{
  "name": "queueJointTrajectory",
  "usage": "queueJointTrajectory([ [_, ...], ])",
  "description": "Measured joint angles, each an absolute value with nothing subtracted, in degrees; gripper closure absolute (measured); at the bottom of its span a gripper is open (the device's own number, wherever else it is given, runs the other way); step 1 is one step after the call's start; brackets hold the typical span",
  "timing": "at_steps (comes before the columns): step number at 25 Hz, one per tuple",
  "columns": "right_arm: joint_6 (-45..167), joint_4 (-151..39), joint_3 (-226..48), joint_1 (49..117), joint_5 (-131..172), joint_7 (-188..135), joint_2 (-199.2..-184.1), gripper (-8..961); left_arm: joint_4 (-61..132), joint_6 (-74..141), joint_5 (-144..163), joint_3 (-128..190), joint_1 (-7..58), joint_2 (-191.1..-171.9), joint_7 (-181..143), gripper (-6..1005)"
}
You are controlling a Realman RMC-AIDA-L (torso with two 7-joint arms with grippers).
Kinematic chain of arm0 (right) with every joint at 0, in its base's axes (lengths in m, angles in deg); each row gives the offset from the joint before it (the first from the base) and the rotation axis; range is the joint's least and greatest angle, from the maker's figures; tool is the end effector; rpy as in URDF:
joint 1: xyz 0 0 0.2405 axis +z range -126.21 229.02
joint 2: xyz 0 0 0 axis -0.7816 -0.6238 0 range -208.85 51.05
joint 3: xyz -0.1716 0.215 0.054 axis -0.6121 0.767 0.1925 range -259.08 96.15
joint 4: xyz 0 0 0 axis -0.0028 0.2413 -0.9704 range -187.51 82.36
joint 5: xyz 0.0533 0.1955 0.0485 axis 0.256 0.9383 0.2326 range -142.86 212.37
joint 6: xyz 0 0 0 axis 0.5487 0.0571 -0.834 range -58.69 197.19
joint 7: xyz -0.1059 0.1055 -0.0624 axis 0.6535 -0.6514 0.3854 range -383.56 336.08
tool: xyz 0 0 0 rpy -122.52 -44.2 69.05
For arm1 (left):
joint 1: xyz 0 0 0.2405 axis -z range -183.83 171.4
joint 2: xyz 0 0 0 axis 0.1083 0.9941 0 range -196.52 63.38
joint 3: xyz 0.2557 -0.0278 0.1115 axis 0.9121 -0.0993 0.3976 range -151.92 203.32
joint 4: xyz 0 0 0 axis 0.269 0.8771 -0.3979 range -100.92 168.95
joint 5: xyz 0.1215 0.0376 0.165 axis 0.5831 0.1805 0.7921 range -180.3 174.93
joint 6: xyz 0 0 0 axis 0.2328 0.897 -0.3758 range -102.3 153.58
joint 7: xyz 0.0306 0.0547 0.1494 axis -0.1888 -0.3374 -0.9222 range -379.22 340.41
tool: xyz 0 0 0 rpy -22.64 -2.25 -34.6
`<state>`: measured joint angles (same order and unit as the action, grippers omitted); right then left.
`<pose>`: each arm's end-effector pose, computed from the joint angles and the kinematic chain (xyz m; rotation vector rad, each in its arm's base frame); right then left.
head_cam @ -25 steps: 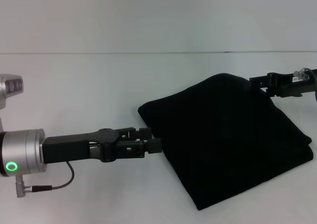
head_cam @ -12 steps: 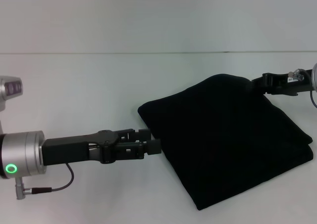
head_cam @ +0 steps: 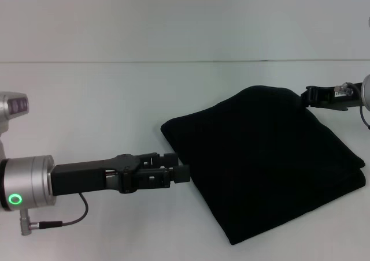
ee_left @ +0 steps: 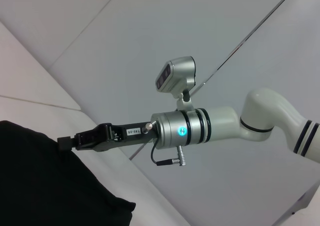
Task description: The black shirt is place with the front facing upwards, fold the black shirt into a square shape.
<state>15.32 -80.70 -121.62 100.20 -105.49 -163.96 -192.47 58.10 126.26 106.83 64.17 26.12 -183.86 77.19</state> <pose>0.2818 0.4723 -0.0090 -2.0264 1.5522 0.2604 -0.2494 0.3149 -0.0388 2.6091 1.1738 1.0534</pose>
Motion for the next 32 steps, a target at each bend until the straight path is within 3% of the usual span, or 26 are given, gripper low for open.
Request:
queueJointTrajectory([
  [4, 16.79, -80.7, -121.49, 100.15, -105.46, -163.52, -192.73, 938, 58.09, 126.27, 106.82, 64.13, 26.12, -184.07, 77.18, 96],
  [23, 20.27, -80.97, -121.0, 97.9, -101.95, -161.89, -193.84, 930, 57.66, 125.69, 106.66, 63.44, 25.72, -184.43, 78.53, 101],
  [32, 14.74, -85.97, -120.89, 88.27, -86.28, -149.26, -193.9, 637, 57.48, 123.4, 106.55, 57.46, 25.13, -184.57, 84.51, 104],
])
